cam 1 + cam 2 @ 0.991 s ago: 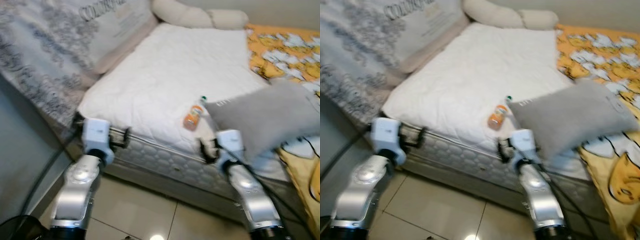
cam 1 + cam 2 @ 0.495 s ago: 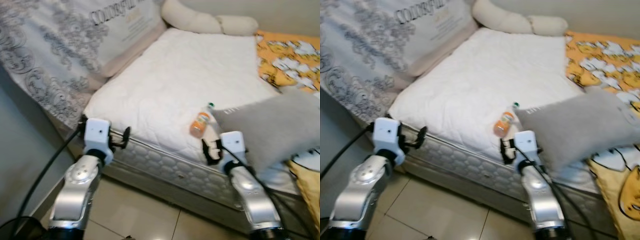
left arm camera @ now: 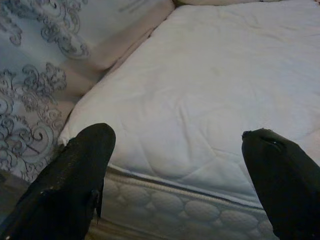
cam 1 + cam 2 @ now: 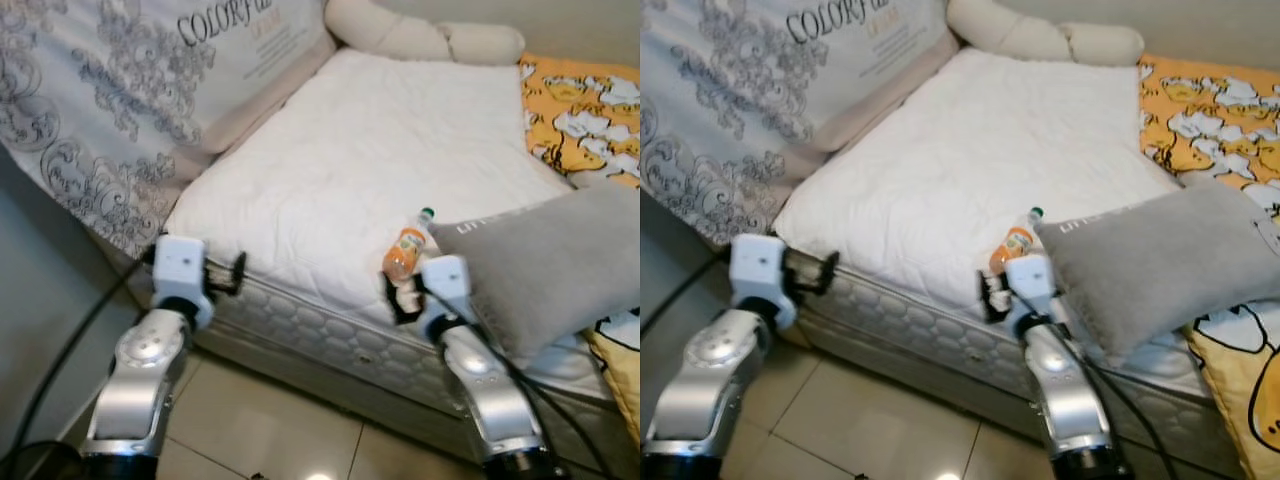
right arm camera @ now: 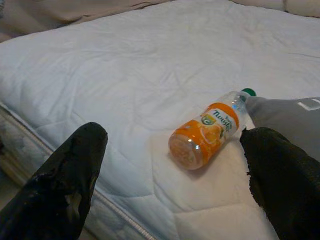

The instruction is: Clean up the room

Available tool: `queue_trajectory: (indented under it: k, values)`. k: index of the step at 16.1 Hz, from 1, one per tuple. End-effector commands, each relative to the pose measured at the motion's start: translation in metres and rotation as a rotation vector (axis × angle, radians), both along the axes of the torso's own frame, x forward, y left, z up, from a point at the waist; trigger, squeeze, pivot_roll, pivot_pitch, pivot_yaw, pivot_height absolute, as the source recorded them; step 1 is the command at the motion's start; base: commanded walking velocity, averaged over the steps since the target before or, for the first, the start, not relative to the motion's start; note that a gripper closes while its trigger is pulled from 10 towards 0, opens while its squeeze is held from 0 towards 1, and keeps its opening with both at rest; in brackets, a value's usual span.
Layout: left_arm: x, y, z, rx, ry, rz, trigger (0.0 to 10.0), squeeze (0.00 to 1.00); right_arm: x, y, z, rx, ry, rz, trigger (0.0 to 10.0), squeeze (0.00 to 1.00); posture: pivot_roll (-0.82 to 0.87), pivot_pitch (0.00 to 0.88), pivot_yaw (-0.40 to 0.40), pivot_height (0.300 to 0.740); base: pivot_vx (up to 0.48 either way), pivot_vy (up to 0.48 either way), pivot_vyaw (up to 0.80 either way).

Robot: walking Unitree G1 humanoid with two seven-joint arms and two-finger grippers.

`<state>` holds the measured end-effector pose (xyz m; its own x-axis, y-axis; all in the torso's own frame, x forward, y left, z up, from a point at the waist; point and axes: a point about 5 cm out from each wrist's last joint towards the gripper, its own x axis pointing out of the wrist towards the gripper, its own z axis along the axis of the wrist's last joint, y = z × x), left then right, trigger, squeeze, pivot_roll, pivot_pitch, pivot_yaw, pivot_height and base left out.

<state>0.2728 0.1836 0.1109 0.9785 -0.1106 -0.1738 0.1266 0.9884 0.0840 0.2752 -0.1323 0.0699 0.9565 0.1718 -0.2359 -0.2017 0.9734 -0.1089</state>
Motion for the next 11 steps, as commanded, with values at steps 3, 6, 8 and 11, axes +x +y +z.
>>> queue_trajectory:
  k: [3,6,8,11]
  values:
    - [0.0012,-0.0077,0.0005,-0.012,-0.001,-0.02,10.0,0.0,0.0024,-0.0106,0.0005,-0.014,0.0,-0.027,10.0,0.0,0.05,0.0,0.025,0.74,0.241,0.0,0.0]
    - [0.0006,-0.0079,0.0002,-0.015,-0.002,-0.016,10.0,0.0,0.0015,-0.0113,-0.0005,-0.006,0.01,-0.024,10.0,0.0,0.05,0.0,0.023,0.74,0.24,0.0,0.0]
    - [0.0004,-0.0094,-0.0004,-0.018,0.0,-0.018,10.0,0.0,0.0021,-0.0123,-0.0011,0.022,0.03,-0.021,10.0,0.0,0.05,0.0,0.024,0.74,0.24,0.0,0.0]
    - [0.0003,-0.0101,-0.0004,-0.018,0.001,-0.022,10.0,0.0,0.0031,-0.0157,-0.0015,0.04,0.042,-0.046,10.0,0.0,0.05,0.0,0.024,0.74,0.24,0.0,0.0]
